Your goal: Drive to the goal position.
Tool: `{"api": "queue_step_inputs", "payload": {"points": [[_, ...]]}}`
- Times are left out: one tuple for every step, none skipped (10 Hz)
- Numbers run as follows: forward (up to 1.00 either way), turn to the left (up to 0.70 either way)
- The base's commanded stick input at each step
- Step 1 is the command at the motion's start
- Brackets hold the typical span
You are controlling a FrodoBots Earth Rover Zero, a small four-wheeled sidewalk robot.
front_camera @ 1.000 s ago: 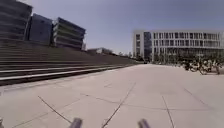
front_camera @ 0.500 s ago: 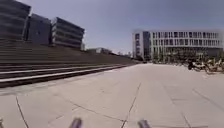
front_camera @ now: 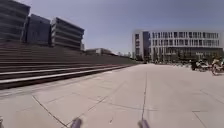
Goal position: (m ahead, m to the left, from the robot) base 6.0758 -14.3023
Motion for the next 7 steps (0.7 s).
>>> {"api": "queue_step_inputs", "payload": {"points": [[1.00,0.00],[1.00,0.00],[1.00,0.00],[1.00,0.00],[1.00,0.00],[1.00,0.00],[1.00,0.00]]}}
